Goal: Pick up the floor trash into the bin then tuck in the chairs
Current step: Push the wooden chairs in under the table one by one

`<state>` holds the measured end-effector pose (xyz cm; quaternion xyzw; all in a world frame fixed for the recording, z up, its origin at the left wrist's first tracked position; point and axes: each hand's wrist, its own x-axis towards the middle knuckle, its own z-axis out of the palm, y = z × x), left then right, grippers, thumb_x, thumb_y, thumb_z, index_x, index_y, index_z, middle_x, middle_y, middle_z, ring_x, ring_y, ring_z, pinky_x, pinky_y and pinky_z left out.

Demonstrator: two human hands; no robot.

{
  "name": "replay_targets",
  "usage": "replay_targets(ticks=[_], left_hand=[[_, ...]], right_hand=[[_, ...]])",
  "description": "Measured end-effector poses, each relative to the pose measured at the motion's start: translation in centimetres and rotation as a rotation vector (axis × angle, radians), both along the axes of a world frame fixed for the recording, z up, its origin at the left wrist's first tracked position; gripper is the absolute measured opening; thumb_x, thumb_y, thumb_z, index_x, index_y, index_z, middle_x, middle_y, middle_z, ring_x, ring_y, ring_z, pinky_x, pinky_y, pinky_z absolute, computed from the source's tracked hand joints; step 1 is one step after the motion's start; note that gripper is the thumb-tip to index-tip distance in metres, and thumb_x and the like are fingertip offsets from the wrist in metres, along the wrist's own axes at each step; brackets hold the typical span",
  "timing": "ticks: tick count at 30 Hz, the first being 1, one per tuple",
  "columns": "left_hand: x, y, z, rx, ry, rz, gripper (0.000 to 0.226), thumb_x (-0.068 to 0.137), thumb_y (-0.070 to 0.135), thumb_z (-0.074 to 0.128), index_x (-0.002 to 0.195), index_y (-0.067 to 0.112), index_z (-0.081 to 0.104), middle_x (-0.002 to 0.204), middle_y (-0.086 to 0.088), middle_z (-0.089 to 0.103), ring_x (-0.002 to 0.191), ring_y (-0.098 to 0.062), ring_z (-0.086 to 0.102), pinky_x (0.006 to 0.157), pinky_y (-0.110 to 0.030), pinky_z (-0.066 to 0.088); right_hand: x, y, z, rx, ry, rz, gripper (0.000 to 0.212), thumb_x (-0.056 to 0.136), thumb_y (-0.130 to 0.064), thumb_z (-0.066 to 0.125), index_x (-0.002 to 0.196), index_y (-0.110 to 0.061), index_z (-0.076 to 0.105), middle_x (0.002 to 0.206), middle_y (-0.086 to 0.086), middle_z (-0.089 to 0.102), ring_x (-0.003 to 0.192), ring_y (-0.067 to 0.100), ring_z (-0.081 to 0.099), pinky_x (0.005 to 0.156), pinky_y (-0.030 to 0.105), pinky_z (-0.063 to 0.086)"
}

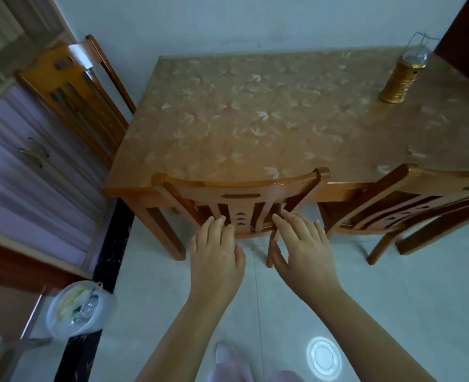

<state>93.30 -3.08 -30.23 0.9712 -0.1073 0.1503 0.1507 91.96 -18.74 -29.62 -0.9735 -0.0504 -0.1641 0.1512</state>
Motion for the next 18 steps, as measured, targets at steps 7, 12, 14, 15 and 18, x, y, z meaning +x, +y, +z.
replay_targets(ticks=[7, 12, 14, 15, 18], left_hand=[[-8.8, -4.8, 2.5, -0.006, -0.027, 0.062, 0.032, 0.077, 0.018, 0.060, 0.105, 0.006, 0.067, 0.113, -0.012, 0.066, 0.112, -0.032, 0.058, 0.092, -0.046, 0.045], [-15.4, -7.4, 2.8, 0.004, -0.009, 0.102, 0.029, 0.073, 0.021, 0.060, 0.097, 0.007, 0.069, 0.108, -0.012, 0.068, 0.107, -0.032, 0.061, 0.086, -0.047, 0.049], [-17.7, -7.8, 2.8, 0.028, -0.009, 0.121, 0.025, 0.074, 0.018, 0.067, 0.096, 0.007, 0.068, 0.107, -0.012, 0.068, 0.106, -0.032, 0.062, 0.086, -0.047, 0.049], [-18.7, -8.0, 2.9, 0.036, -0.003, 0.133, 0.026, 0.073, 0.017, 0.071, 0.097, 0.007, 0.069, 0.106, -0.012, 0.068, 0.105, -0.033, 0.062, 0.086, -0.048, 0.049], [-21.5, -8.0, 3.0, 0.056, -0.013, 0.156, 0.028, 0.075, 0.022, 0.067, 0.099, 0.008, 0.069, 0.107, -0.012, 0.068, 0.106, -0.032, 0.062, 0.087, -0.047, 0.048]], right_hand=[[-7.6, -4.3, 1.9, 0.022, -0.035, 0.032, 0.049, 0.072, -0.016, 0.075, 0.118, -0.007, 0.061, 0.120, 0.012, 0.062, 0.114, 0.032, 0.056, 0.096, 0.056, 0.038], [-13.3, -6.8, 2.5, 0.013, -0.082, 0.052, 0.044, 0.075, -0.020, 0.064, 0.116, -0.006, 0.060, 0.117, 0.013, 0.063, 0.110, 0.033, 0.058, 0.093, 0.056, 0.041], [-15.3, -7.1, 2.6, 0.009, -0.089, 0.054, 0.044, 0.075, -0.023, 0.058, 0.114, -0.005, 0.061, 0.115, 0.013, 0.064, 0.108, 0.033, 0.059, 0.092, 0.057, 0.042], [-16.3, -7.2, 2.7, 0.011, -0.092, 0.054, 0.043, 0.076, -0.024, 0.056, 0.114, -0.005, 0.062, 0.115, 0.013, 0.064, 0.108, 0.032, 0.060, 0.092, 0.057, 0.042], [-19.1, -7.2, 2.8, 0.011, -0.091, 0.052, 0.043, 0.077, -0.026, 0.052, 0.113, -0.005, 0.062, 0.115, 0.013, 0.065, 0.108, 0.032, 0.060, 0.091, 0.056, 0.042]])
